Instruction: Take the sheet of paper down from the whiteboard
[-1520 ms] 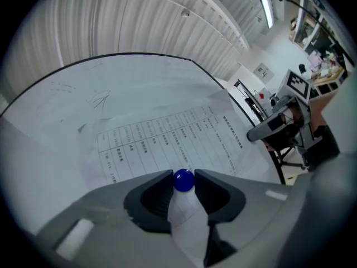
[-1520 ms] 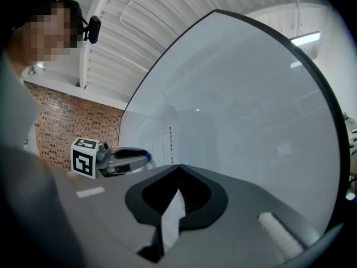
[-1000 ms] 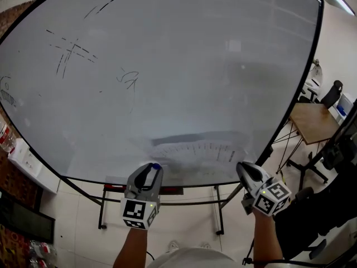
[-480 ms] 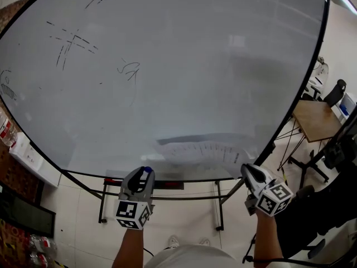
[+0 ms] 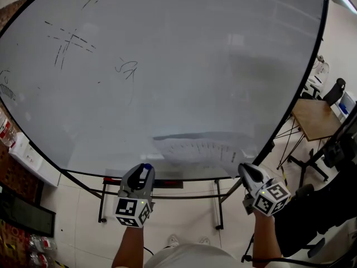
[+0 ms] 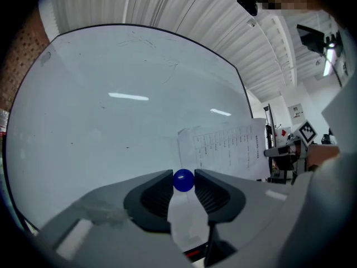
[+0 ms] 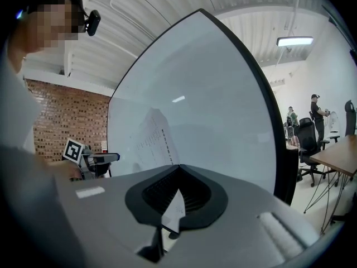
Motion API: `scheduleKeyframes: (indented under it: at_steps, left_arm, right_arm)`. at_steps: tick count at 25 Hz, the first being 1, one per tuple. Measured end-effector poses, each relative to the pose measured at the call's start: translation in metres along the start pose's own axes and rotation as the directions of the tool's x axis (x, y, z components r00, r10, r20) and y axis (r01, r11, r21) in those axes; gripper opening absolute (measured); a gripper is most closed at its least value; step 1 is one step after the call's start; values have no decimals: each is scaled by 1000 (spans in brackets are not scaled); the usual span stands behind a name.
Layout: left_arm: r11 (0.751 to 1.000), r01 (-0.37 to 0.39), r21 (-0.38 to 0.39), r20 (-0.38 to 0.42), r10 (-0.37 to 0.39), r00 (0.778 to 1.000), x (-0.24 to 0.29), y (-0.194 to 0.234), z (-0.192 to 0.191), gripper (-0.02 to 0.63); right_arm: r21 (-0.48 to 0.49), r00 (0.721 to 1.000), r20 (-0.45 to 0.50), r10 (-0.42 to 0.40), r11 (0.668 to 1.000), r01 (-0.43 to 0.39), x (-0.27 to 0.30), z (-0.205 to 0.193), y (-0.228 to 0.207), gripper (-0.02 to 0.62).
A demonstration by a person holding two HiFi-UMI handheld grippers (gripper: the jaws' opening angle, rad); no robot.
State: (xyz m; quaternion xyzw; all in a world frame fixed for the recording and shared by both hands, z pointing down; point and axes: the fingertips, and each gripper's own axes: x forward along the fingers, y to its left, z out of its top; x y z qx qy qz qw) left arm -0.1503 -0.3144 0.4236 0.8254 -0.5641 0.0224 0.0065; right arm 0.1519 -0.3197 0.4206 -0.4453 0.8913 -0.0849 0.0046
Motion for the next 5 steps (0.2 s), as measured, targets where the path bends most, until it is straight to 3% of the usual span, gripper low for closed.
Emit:
scheduleKeyframes:
  at_steps: [5]
  left_arm:
    - [999, 18, -32, -2, -18, 1000, 2, -2, 2, 129]
  right_arm:
    - [3, 1000, -2, 3, 1000, -3, 1, -1, 1, 8]
